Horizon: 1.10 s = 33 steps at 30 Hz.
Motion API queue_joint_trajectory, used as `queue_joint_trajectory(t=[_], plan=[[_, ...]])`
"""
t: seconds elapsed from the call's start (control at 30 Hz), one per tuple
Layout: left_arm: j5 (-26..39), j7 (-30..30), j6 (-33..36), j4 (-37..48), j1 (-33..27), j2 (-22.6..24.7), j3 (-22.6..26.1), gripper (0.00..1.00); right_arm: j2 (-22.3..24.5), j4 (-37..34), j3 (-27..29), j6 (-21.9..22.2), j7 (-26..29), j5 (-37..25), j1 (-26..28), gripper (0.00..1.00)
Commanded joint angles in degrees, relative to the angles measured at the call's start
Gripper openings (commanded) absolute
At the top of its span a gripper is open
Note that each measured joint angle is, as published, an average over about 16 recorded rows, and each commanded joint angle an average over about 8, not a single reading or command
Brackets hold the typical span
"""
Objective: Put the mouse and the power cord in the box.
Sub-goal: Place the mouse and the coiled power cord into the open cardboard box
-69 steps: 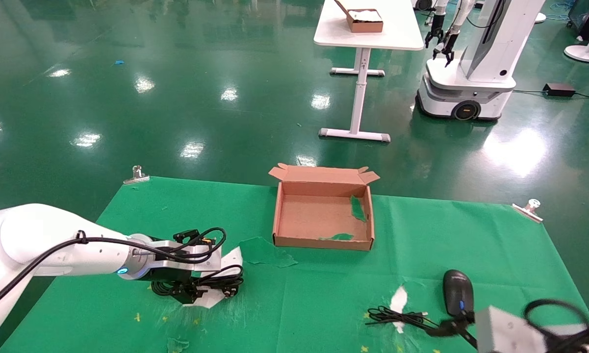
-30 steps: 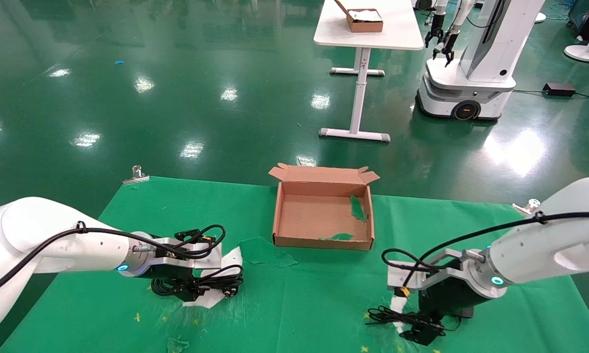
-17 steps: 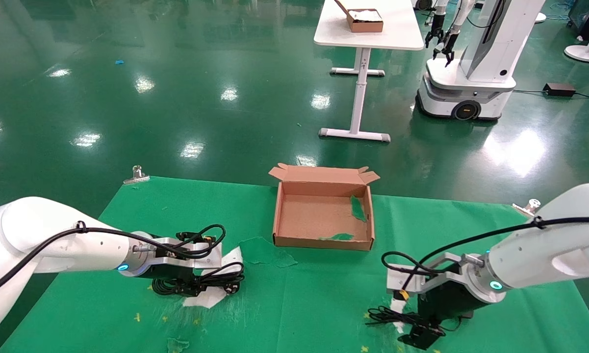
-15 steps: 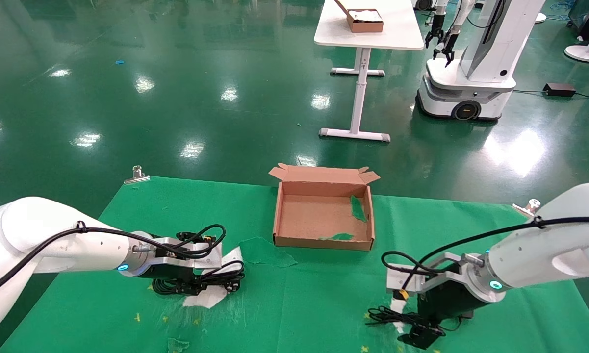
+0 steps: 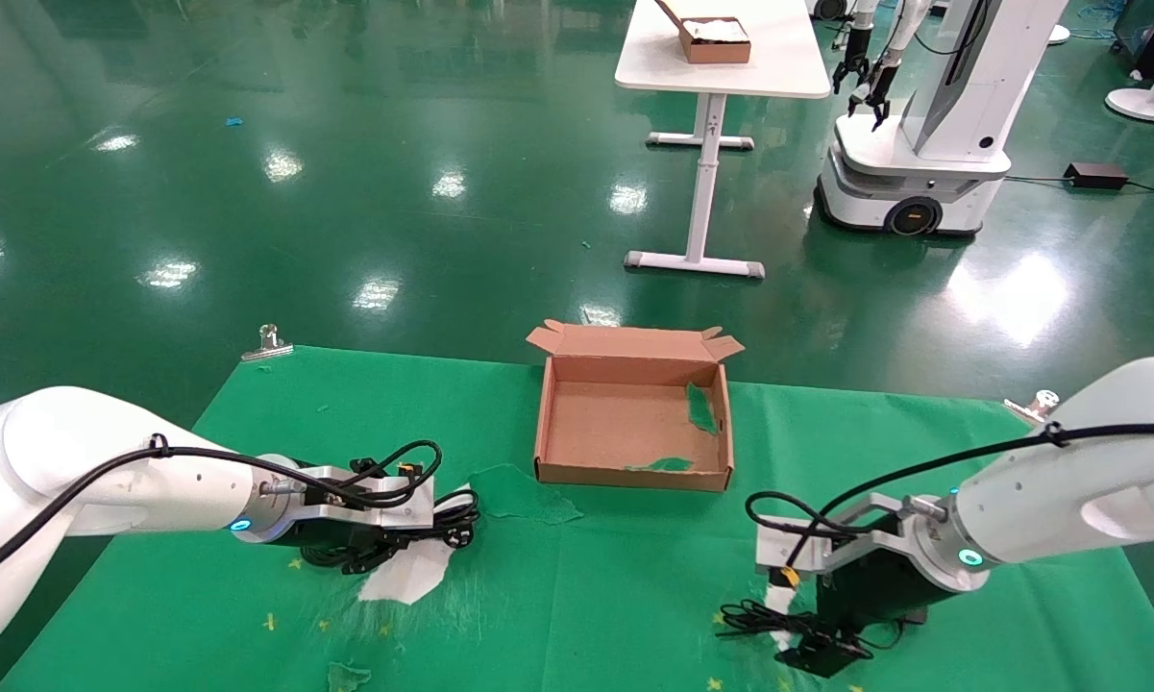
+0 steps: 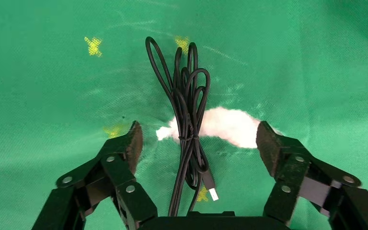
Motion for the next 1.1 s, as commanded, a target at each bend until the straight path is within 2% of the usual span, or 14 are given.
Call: queue_joint_trajectory(t=[0.03,0.87,1.1], plan=[[0.0,0.0,0.0,0.0,0.0,0.0,0.0,0.00,0.0,0.1,0.0,0.0,0.0,0.0,0.0,0.00],[-0.1,0.1,0.2,-0.2,-0.2,-0.1,-0.1,0.00,0.1,0.3,0.0,-0.1,0.1,0.0,0.0,0.00],[-2.9,1.7,5.2,-2.6,-3.1,-1.7,-1.4,0.00,2.4,1.9,1.0,-1.3,0.7,1.1,2.4,0.00]])
